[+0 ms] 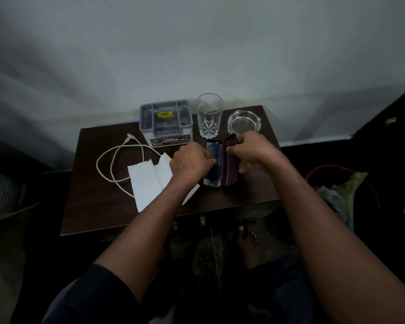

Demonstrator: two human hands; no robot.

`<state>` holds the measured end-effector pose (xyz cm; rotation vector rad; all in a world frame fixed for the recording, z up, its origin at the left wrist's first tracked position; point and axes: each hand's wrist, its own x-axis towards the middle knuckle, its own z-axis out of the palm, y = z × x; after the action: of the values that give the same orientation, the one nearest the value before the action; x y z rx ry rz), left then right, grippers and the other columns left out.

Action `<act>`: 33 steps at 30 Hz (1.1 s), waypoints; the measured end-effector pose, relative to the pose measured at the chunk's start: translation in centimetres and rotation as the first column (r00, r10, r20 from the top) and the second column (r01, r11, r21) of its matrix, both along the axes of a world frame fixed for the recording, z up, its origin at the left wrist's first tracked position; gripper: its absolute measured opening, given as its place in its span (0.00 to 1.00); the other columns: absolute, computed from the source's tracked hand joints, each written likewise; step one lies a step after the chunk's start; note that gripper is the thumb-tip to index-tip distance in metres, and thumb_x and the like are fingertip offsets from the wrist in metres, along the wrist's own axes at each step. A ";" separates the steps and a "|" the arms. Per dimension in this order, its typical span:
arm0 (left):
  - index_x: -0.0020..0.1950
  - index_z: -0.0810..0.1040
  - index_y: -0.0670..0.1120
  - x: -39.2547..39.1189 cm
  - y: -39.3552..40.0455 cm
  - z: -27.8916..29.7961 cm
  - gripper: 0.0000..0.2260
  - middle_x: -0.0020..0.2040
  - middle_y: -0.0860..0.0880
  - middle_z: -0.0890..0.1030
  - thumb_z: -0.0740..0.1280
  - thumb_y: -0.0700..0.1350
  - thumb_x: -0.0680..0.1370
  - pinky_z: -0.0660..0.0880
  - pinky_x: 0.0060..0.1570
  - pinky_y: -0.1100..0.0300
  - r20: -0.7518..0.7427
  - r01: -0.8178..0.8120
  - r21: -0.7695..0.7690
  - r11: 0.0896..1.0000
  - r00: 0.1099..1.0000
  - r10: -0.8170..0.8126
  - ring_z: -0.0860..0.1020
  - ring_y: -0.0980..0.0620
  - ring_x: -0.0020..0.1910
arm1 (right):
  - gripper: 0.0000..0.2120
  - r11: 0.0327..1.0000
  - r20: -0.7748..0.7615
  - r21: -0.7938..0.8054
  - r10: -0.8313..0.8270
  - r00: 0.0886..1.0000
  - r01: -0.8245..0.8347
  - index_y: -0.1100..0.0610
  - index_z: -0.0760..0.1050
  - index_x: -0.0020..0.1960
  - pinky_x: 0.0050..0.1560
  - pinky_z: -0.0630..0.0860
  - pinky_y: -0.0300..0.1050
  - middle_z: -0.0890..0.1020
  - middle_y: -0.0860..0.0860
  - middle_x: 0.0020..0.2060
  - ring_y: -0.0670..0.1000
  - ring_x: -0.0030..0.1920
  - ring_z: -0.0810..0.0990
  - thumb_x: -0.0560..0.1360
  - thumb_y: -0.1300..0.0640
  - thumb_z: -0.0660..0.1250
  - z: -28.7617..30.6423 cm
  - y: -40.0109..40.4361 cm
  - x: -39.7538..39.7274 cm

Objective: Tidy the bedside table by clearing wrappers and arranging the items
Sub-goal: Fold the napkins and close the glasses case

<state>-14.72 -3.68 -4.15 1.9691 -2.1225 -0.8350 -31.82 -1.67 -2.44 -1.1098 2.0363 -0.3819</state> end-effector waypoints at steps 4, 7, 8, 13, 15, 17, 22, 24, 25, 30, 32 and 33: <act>0.46 0.90 0.51 0.2 0.1 0.0 0.06 0.47 0.49 0.89 0.77 0.52 0.76 0.81 0.46 0.54 0.021 -0.010 -0.059 0.998 1.000 0.011 0.86 0.44 0.52 | 0.11 1.000 -0.022 -0.006 0.006 1.000 -0.006 0.62 0.81 0.52 0.43 0.89 0.56 0.88 0.58 0.35 0.57 0.31 0.89 0.80 0.53 0.70 0.3 0.1 0.1; 0.46 0.89 0.52 0.3 0.1 -0.1 0.03 0.48 0.51 0.89 0.77 0.50 0.77 0.82 0.48 0.53 -0.032 -0.006 -0.046 0.999 0.999 0.005 0.86 0.45 0.52 | 0.11 1.000 -0.030 -0.005 0.016 0.999 -0.016 0.61 0.81 0.52 0.43 0.89 0.55 0.89 0.57 0.37 0.57 0.32 0.89 0.80 0.53 0.70 0.6 0.2 0.3; 0.45 0.89 0.53 0.4 0.1 -0.1 0.03 0.49 0.52 0.89 0.76 0.50 0.77 0.82 0.48 0.53 -0.051 -0.005 -0.037 0.999 0.999 0.003 0.86 0.46 0.52 | 0.11 1.000 -0.032 -0.005 0.017 0.999 -0.018 0.61 0.81 0.53 0.42 0.89 0.54 0.89 0.57 0.39 0.56 0.32 0.89 0.80 0.52 0.70 0.7 0.2 0.4; 0.43 0.85 0.56 0.3 -0.1 -0.4 0.04 0.51 0.52 0.88 0.77 0.49 0.77 0.81 0.52 0.54 -0.131 -0.023 0.031 0.999 0.991 0.027 0.86 0.47 0.53 | 0.12 0.999 -0.029 -0.035 0.016 0.999 -0.017 0.59 0.82 0.54 0.40 0.88 0.51 0.88 0.56 0.44 0.57 0.36 0.90 0.81 0.50 0.71 1.1 0.3 0.6; 0.43 0.83 0.55 0.4 -0.2 -0.5 0.06 0.51 0.51 0.87 0.78 0.50 0.76 0.82 0.54 0.52 -0.170 -0.038 0.068 0.997 0.984 0.049 0.86 0.46 0.51 | 0.13 0.998 -0.024 -0.056 0.018 1.000 -0.020 0.59 0.81 0.55 0.42 0.88 0.55 0.87 0.55 0.44 0.58 0.37 0.90 0.82 0.48 0.70 1.1 0.2 0.8; 0.37 0.75 0.56 0.4 -0.3 -0.5 0.14 0.48 0.50 0.85 0.79 0.50 0.75 0.81 0.53 0.53 -0.187 -0.060 0.096 0.994 0.979 0.077 0.85 0.46 0.49 | 0.15 0.998 -0.019 -0.051 0.038 0.999 -0.039 0.58 0.81 0.58 0.43 0.88 0.56 0.88 0.55 0.45 0.58 0.37 0.90 0.82 0.47 0.69 1.0 0.1 1.0; 0.41 0.78 0.49 0.3 -0.6 -0.4 0.10 0.53 0.36 0.86 0.72 0.45 0.82 0.84 0.58 0.41 -0.357 -0.075 0.342 0.937 0.912 0.204 0.85 0.41 0.48 | 0.20 0.992 0.008 -0.014 0.124 0.992 -0.124 0.55 0.77 0.65 0.39 0.88 0.56 0.87 0.55 0.49 0.58 0.36 0.90 0.78 0.46 0.74 0.7 0.1 1.4; 0.57 0.82 0.42 0.0 -0.4 -0.3 0.11 0.53 0.40 0.84 0.63 0.48 0.87 0.85 0.51 0.47 -0.452 -0.084 0.458 0.885 0.835 0.314 0.82 0.44 0.46 | 0.22 0.986 -0.050 -0.027 0.163 0.985 -0.164 0.53 0.77 0.63 0.35 0.87 0.53 0.86 0.53 0.49 0.56 0.38 0.89 0.75 0.43 0.77 0.5 0.2 1.6; 0.62 0.80 0.41 -0.2 -0.3 -0.2 0.14 0.53 0.41 0.82 0.59 0.48 0.88 0.84 0.47 0.50 -0.479 -0.095 0.509 0.856 0.794 0.373 0.80 0.46 0.45 | 0.23 0.978 -0.116 -0.030 0.202 0.973 -0.206 0.52 0.77 0.62 0.31 0.86 0.49 0.86 0.51 0.49 0.53 0.38 0.88 0.74 0.41 0.77 0.4 0.3 1.8; 0.66 0.78 0.41 -0.8 0.1 0.8 0.17 0.48 0.45 0.81 0.54 0.49 0.90 0.83 0.45 0.54 -0.535 -0.117 0.616 0.779 0.663 0.523 0.80 0.49 0.41 | 0.31 0.948 -0.228 0.017 0.312 0.922 -0.317 0.48 0.77 0.64 0.40 0.88 0.50 0.84 0.47 0.50 0.52 0.42 0.87 0.66 0.39 0.81 -0.1 0.3 2.6; 0.65 0.77 0.40 -0.8 0.0 0.7 0.15 0.49 0.44 0.80 0.56 0.48 0.90 0.83 0.47 0.52 -0.544 -0.113 0.628 0.770 0.644 0.539 0.79 0.48 0.39 | 0.36 0.936 -0.310 0.041 0.345 0.886 -0.350 0.48 0.76 0.68 0.52 0.85 0.54 0.84 0.49 0.53 0.55 0.52 0.85 0.64 0.38 0.82 -0.2 0.1 2.8; 0.63 0.77 0.39 -0.7 0.0 0.8 0.14 0.49 0.44 0.79 0.57 0.47 0.90 0.83 0.48 0.51 -0.547 -0.105 0.637 0.764 0.636 0.544 0.79 0.47 0.38 | 0.39 0.932 -0.331 0.049 0.354 0.875 -0.358 0.49 0.75 0.71 0.57 0.84 0.55 0.84 0.50 0.56 0.57 0.56 0.84 0.64 0.39 0.82 -0.2 0.1 2.8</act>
<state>-15.44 -3.65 -3.36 1.7012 -1.0556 -1.9010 -29.05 -1.60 -2.66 -1.6157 2.0520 -0.0162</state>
